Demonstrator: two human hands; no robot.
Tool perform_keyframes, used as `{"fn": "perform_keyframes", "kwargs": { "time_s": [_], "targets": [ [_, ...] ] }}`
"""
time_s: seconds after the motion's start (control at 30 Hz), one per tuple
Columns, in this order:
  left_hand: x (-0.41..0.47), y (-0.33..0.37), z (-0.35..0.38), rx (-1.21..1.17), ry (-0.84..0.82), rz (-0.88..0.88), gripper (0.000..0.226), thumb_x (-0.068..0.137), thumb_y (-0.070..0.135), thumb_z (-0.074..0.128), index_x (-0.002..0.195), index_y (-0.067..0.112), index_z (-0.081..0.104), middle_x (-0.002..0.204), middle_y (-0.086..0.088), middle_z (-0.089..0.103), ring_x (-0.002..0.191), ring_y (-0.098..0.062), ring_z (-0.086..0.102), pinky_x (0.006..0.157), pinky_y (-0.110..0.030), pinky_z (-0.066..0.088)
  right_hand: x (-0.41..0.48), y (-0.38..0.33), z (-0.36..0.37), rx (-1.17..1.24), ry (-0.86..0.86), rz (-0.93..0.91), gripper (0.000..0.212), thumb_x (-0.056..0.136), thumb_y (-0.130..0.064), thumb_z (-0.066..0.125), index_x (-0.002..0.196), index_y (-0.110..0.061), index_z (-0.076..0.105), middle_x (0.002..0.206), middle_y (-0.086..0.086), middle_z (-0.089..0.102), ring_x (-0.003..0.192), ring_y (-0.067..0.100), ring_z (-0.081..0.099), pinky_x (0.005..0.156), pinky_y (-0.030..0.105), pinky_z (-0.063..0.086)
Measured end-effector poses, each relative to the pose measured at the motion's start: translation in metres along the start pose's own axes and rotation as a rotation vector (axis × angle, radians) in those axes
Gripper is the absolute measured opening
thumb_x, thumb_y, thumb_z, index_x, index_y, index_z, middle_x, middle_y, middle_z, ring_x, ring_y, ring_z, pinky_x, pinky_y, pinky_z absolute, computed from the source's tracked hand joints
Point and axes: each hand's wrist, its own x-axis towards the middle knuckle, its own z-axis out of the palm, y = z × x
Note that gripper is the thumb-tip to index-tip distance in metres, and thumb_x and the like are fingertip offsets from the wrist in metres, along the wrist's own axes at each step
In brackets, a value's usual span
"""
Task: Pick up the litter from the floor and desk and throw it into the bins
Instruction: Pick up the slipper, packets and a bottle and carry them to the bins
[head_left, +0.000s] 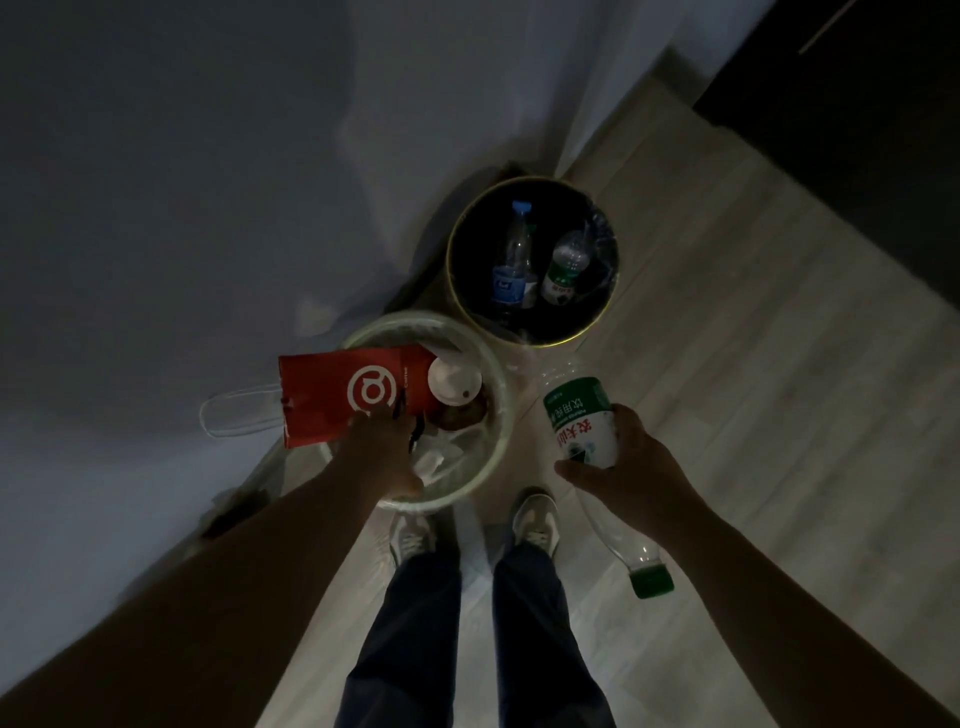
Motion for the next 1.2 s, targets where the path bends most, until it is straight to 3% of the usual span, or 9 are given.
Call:
{"fn": "perform_keyframes", "kwargs": {
  "time_s": [0.17, 0.3, 0.4, 0.6, 0.8, 0.93, 1.03, 1.13, 1.2],
  "targets": [
    [0.012, -0.008, 0.003, 0.011, 0.053, -0.025, 0.082, 0.066, 0.045, 0.076, 0.134, 0.02, 0.037, 0.144, -0.013, 0.029, 0.131, -0.036, 0.034, 0.106, -0.045, 0.037, 0.008, 0.002, 0.008, -0.001, -0.005, 0.011, 0.074, 0.075, -0.035, 0.078, 0.131, -0.018, 0.034, 0.105, 0.0, 0.057, 0.086, 0.011, 0.059, 0.061, 0.018, 0.048],
    [0.02, -0.023, 0.003, -0.046, 0.028, -0.084, 0.103, 0.066, 0.05, 0.077, 0.146, 0.02, 0.019, 0.155, -0.013, 0.008, 0.142, -0.042, 0.013, 0.111, -0.054, 0.03, 0.013, -0.005, 0.012, 0.009, -0.007, 0.012, 0.074, 0.075, -0.033, 0.079, 0.131, -0.018, 0.034, 0.105, 0.0, 0.057, 0.088, 0.013, 0.06, 0.064, 0.022, 0.052],
    [0.02, -0.033, 0.002, -0.036, 0.088, -0.086, 0.104, 0.063, 0.05, 0.08, 0.145, 0.019, 0.022, 0.152, -0.012, 0.021, 0.14, -0.039, 0.021, 0.109, -0.054, 0.034, 0.018, -0.013, 0.013, 0.008, 0.007, 0.005, 0.072, 0.074, -0.033, 0.079, 0.129, -0.017, 0.036, 0.104, 0.002, 0.059, 0.088, 0.016, 0.062, 0.07, 0.03, 0.056],
    [0.013, -0.042, -0.002, -0.009, 0.294, -0.101, 0.07, 0.072, 0.029, 0.074, 0.132, 0.015, 0.04, 0.137, -0.015, 0.038, 0.121, -0.036, 0.044, 0.092, -0.044, 0.048, 0.032, -0.035, 0.009, -0.041, 0.062, 0.052, 0.079, 0.073, -0.038, 0.079, 0.133, -0.014, 0.033, 0.112, 0.007, 0.056, 0.096, 0.022, 0.059, 0.078, 0.037, 0.055],
    [0.007, -0.048, -0.008, -0.014, 0.283, -0.043, 0.059, 0.083, 0.036, 0.064, 0.134, 0.014, 0.041, 0.136, -0.009, 0.045, 0.124, -0.027, 0.047, 0.101, -0.039, 0.044, 0.063, -0.072, -0.009, -0.25, 0.022, 0.186, 0.08, 0.075, -0.044, 0.076, 0.132, -0.005, 0.035, 0.109, 0.01, 0.048, 0.097, 0.026, 0.05, 0.074, 0.031, 0.041],
    [0.002, -0.048, -0.011, 0.036, 0.284, -0.026, 0.057, 0.088, 0.037, 0.059, 0.136, 0.014, 0.04, 0.137, -0.007, 0.047, 0.126, -0.025, 0.048, 0.105, -0.038, 0.042, 0.088, -0.096, -0.023, -0.3, 0.018, 0.161, 0.088, 0.069, -0.039, 0.081, 0.135, -0.003, 0.035, 0.125, 0.013, 0.051, 0.113, 0.031, 0.054, 0.087, 0.037, 0.05],
    [0.001, -0.046, -0.015, -0.022, 0.274, -0.021, 0.049, 0.088, 0.034, 0.061, 0.131, 0.014, 0.046, 0.13, -0.006, 0.055, 0.12, -0.023, 0.054, 0.102, -0.036, 0.045, 0.102, -0.111, -0.031, -0.366, 0.019, 0.129, 0.08, 0.071, -0.039, 0.078, 0.133, -0.004, 0.043, 0.12, 0.014, 0.056, 0.107, 0.032, 0.057, 0.086, 0.038, 0.052],
    [0.004, -0.043, -0.019, -0.064, 0.29, -0.022, 0.04, 0.088, 0.036, 0.06, 0.122, 0.017, 0.054, 0.121, -0.003, 0.061, 0.11, -0.019, 0.06, 0.095, -0.031, 0.048, 0.109, -0.124, -0.034, -0.448, 0.013, 0.13, 0.062, 0.075, -0.039, 0.074, 0.122, -0.005, 0.052, 0.094, 0.009, 0.053, 0.087, 0.027, 0.055, 0.072, 0.03, 0.046],
    [0.006, -0.042, -0.022, -0.089, 0.312, -0.02, 0.035, 0.087, 0.037, 0.061, 0.117, 0.02, 0.056, 0.115, 0.0, 0.063, 0.105, -0.017, 0.061, 0.089, -0.027, 0.047, 0.114, -0.126, -0.033, -0.473, 0.018, 0.118, 0.059, 0.075, -0.037, 0.073, 0.12, -0.006, 0.053, 0.097, 0.009, 0.056, 0.087, 0.025, 0.055, 0.071, 0.029, 0.044]
  ]
}}
